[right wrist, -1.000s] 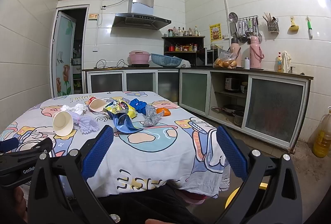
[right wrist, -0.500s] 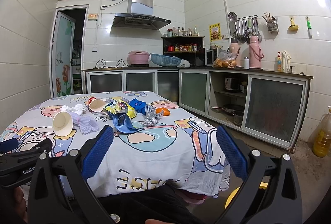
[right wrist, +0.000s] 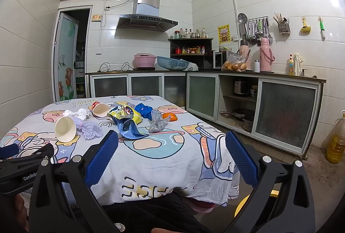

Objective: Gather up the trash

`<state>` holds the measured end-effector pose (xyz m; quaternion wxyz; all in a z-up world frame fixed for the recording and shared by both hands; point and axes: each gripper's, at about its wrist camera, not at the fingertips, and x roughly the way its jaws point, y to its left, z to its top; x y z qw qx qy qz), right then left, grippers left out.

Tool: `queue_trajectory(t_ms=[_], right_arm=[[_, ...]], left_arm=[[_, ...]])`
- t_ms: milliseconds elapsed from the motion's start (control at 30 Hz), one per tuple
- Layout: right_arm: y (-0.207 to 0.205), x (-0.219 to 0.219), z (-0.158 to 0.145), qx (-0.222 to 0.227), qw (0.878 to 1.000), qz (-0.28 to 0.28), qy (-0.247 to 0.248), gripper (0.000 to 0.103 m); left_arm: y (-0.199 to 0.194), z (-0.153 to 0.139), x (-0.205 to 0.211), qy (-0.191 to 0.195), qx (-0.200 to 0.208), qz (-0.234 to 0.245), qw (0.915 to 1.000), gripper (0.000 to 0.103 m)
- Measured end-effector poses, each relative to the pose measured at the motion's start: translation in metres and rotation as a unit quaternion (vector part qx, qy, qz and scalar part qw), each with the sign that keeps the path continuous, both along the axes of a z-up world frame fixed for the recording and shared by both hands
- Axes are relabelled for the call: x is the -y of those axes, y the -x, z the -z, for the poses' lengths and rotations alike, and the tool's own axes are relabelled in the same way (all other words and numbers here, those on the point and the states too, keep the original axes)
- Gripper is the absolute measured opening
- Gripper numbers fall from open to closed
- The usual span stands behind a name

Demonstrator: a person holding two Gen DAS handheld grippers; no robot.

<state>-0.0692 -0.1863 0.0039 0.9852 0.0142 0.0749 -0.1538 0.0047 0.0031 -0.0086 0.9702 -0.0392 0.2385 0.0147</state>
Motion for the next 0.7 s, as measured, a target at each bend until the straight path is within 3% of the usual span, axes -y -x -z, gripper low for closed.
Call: queue_trajectory(t_ms=[367, 567, 700], right_arm=[[-0.003, 0.008, -0.004, -0.003, 1.000, 0.019, -0.009, 0.095], [-0.038, 0.031, -0.001, -0.056, 0.998, 0.007, -0.024, 0.095], [-0.065, 0.051, -0.001, -0.092, 0.993, -0.040, -0.056, 0.095]], left_arm=[[-0.002, -0.001, -0.003, 0.006, -0.001, 0.000, 1.0000, 0.095], [-0.028, -0.003, -0.028, 0.032, -0.018, -0.011, 0.9993, 0.095], [-0.050, -0.004, -0.045, 0.038, -0.030, -0.002, 0.9988, 0.095]])
